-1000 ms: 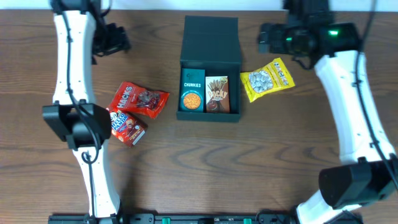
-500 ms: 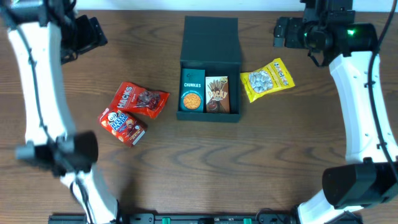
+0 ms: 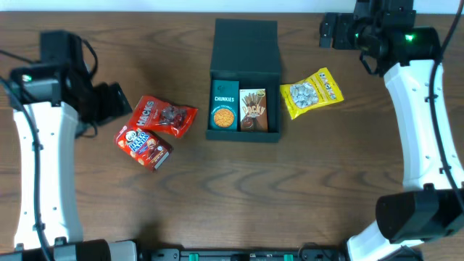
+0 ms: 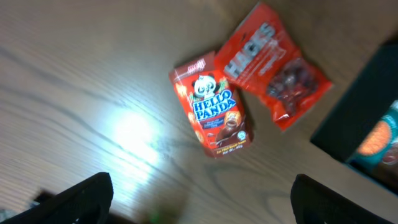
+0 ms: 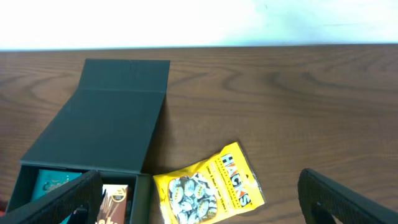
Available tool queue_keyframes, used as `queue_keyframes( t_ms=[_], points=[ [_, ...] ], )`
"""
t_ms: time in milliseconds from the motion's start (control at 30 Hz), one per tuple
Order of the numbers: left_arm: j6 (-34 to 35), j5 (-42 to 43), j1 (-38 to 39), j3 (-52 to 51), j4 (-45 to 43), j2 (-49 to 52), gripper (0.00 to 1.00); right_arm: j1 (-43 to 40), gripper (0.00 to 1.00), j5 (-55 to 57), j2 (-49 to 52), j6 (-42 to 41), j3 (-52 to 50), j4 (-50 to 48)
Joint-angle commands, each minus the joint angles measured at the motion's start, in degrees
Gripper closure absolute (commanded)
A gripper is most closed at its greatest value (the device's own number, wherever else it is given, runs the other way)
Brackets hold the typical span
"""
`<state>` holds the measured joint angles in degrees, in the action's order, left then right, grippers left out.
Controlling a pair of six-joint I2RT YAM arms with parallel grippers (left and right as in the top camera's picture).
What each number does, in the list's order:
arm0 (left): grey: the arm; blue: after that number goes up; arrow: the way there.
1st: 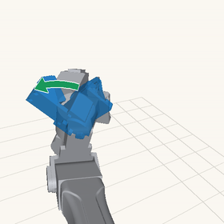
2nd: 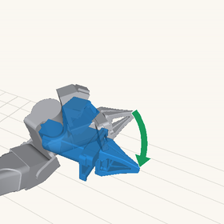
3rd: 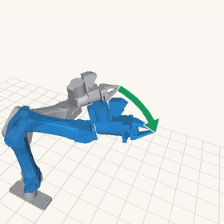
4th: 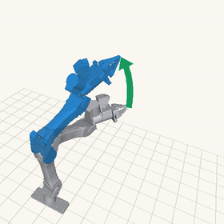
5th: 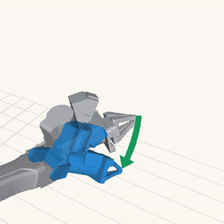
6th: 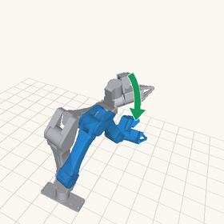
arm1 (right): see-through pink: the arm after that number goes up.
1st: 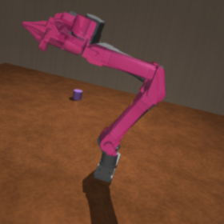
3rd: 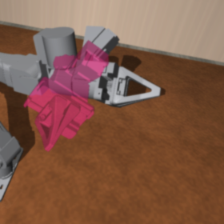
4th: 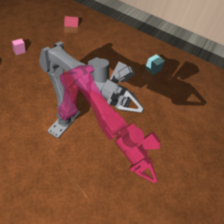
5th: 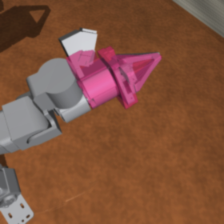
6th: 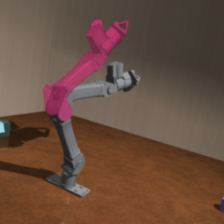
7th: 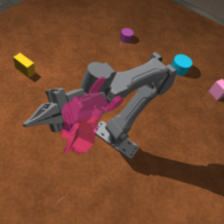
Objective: Pack container
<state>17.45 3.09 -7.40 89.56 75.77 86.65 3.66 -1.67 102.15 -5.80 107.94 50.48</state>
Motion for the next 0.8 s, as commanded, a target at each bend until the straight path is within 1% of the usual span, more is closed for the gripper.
queue_keyframes(
  t_ms=[0, 133, 200, 333, 500, 600, 767],
  points=[
    [6.05, 2.36, -0.07, -8.68, -3.85, -0.50, 0.08, -0.37, 0.01, 0.15, -0.63, 0.79, 0.79, 0.66],
    [8.85, 6.99, -0.07, -19.82, -13.92, -0.50, 0.07, -0.37, 0.01, 0.17, -0.63, 0.83, 0.79, 1.90],
    [9.64, 9.01, -0.07, -24.52, -19.30, -0.46, 0.02, -0.37, 0.01, 0.15, -0.63, 1.68, 0.79, 2.36],
    [10.49, 11.58, -0.07, -31.34, -27.04, 0.04, 0.02, -0.37, 0.01, 0.17, -0.63, 1.88, 0.79, 2.71],
    [15.85, 11.52, -0.07, -35.67, -31.87, 0.33, 0.02, -0.37, 0.01, 0.17, -0.63, 2.32, 0.79, 2.67],
    [18.62, 11.15, -0.02, -36.33, -32.59, 0.33, 0.03, -0.37, 0.01, 0.17, -0.63, 2.75, 0.79, 2.64],
    [23.89, 6.45, 1.38, -37.29, -32.72, 0.46, 0.03, -0.37, 0.01, 0.17, -0.63, 2.91, 0.79, 2.58]
  ],
)
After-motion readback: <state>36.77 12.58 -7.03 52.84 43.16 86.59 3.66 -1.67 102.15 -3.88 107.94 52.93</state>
